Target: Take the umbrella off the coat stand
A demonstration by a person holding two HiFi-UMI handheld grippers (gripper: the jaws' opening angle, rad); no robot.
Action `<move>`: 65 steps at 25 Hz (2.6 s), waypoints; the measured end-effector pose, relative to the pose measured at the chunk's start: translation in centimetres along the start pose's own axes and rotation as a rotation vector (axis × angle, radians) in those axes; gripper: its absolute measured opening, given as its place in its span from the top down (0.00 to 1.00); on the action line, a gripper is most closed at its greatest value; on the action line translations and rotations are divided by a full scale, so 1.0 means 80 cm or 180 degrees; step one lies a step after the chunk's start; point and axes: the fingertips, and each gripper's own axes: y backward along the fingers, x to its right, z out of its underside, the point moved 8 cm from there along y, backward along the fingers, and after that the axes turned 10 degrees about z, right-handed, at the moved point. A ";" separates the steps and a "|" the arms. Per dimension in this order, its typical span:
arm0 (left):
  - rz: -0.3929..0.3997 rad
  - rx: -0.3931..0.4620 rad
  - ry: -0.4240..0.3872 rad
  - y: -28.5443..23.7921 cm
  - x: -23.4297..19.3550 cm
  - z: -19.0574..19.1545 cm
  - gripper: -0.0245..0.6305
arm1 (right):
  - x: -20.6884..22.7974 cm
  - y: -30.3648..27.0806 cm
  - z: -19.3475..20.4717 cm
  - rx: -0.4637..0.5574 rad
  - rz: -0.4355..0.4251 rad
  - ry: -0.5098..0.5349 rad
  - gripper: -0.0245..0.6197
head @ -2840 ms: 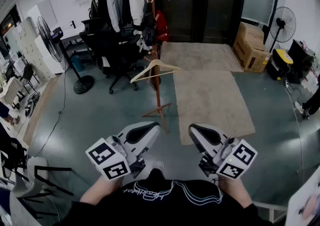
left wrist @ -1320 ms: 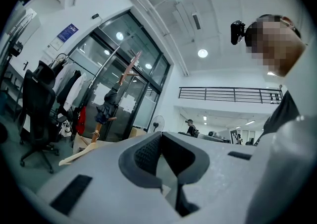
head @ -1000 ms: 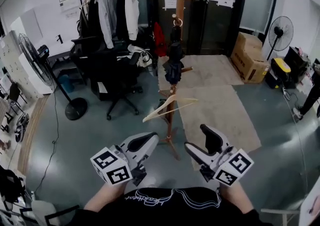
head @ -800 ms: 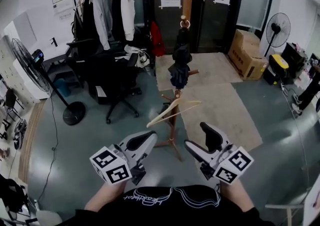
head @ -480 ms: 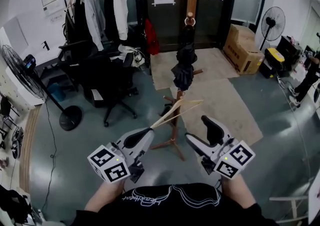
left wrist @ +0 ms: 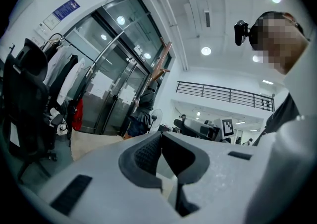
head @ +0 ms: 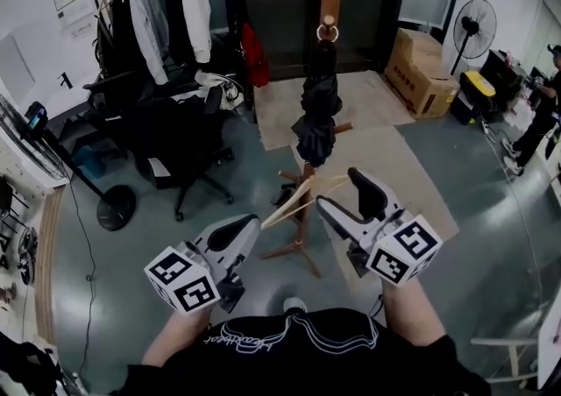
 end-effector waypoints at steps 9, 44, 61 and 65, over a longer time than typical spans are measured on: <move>-0.0111 0.0039 -0.0059 -0.037 -0.054 -0.030 0.95 | 0.063 -0.088 -0.008 -0.0007 0.0225 0.0087 0.43; -0.0540 0.0302 -0.0060 -0.053 -0.116 -0.012 0.95 | 0.111 -0.180 0.012 -0.0090 0.0314 0.0050 0.58; -0.0420 0.0165 -0.0075 -0.033 -0.102 -0.042 0.95 | 0.093 -0.162 -0.019 0.0048 0.0431 0.0011 0.59; -0.0361 0.0116 -0.0074 -0.025 -0.098 -0.048 0.95 | 0.082 -0.155 -0.031 0.0107 0.0475 0.0057 0.60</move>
